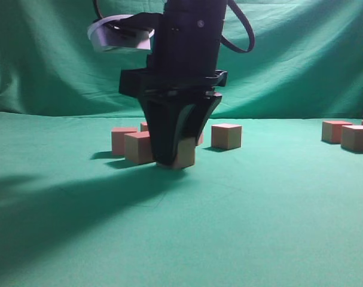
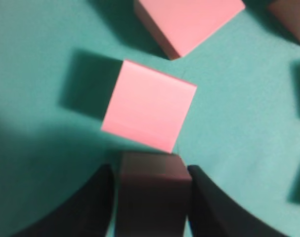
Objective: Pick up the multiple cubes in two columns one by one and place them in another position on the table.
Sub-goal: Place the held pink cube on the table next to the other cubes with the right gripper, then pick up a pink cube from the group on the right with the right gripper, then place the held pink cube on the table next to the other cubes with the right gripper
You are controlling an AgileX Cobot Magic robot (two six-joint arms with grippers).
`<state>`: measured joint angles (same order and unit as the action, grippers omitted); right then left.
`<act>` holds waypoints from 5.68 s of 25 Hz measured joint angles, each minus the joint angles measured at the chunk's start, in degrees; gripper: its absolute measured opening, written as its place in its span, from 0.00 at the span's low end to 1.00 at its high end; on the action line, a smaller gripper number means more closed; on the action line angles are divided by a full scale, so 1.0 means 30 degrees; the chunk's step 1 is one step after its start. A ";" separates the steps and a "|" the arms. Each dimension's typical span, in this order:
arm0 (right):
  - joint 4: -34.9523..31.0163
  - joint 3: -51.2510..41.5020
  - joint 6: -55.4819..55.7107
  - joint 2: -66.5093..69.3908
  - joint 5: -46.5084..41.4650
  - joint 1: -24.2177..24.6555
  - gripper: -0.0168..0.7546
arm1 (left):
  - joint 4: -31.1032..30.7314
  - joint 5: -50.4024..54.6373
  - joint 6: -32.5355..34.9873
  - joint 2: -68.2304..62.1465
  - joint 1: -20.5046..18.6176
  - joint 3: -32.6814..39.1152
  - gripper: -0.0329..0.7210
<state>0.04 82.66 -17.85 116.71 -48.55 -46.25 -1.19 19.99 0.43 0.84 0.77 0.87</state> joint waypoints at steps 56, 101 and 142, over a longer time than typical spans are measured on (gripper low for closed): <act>0.3591 -0.4427 1.0957 -0.6638 -0.1252 0.8588 0.77 | 0.0000 0.0000 0.0000 0.0000 0.0000 0.0000 0.04; 0.4268 -0.3696 1.2102 -0.3761 0.1895 0.9915 0.36 | 0.0000 0.0000 0.0000 0.0000 0.0000 0.0000 0.04; 0.4909 -0.6235 1.7598 -0.4638 0.2730 -0.1912 0.36 | 0.0000 0.0000 0.0000 0.0000 0.0000 0.0000 0.04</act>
<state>14.77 63.95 34.94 102.80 -40.36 -51.98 -1.19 19.99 0.43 0.84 0.77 0.87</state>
